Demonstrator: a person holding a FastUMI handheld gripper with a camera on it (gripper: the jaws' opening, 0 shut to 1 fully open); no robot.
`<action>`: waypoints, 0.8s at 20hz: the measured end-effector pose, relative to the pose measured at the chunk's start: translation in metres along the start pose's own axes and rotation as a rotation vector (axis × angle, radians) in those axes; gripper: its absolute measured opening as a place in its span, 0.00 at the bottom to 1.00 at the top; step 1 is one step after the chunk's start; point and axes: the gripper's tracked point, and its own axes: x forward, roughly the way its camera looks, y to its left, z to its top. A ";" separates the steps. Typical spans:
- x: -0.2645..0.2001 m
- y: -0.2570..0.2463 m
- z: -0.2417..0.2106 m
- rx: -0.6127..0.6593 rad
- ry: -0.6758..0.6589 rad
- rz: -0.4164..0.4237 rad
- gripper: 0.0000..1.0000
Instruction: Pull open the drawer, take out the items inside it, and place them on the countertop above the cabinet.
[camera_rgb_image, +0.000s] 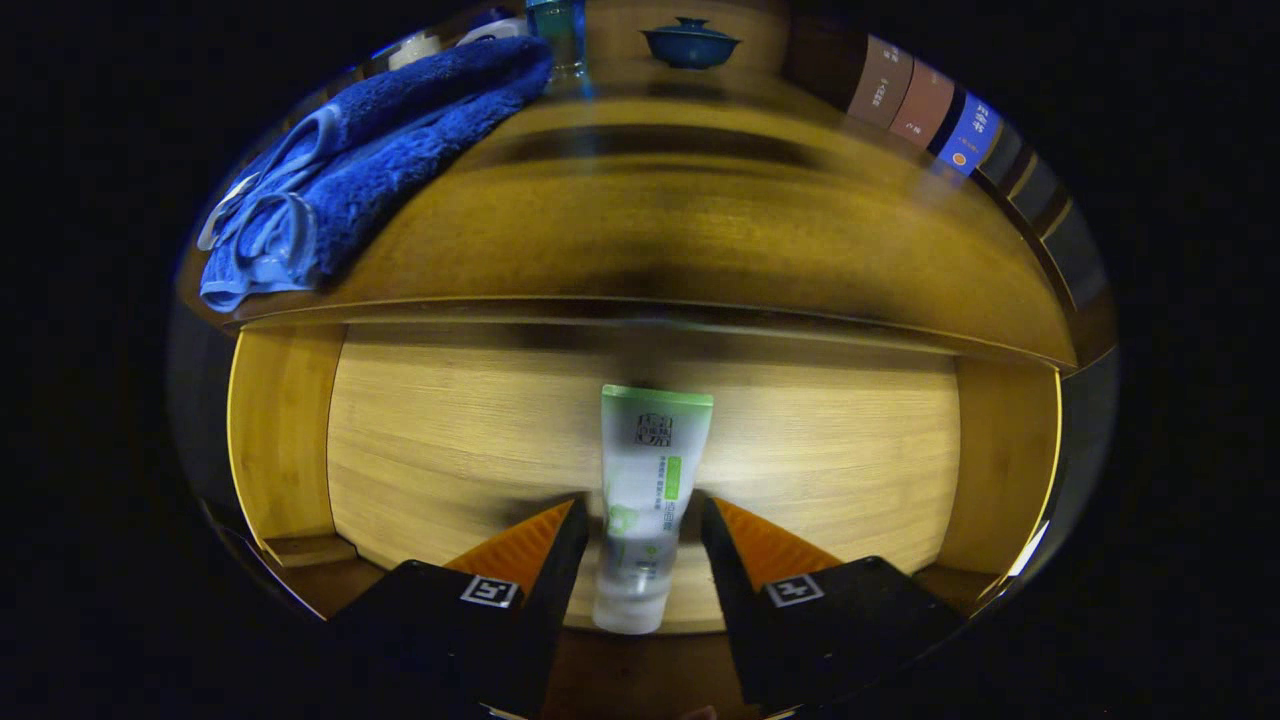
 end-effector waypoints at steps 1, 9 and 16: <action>0.004 -0.001 -0.006 0.001 0.024 -0.012 0.65; -0.012 0.011 0.008 0.053 -0.051 0.075 0.24; -0.083 0.013 0.000 0.062 -0.078 0.181 0.23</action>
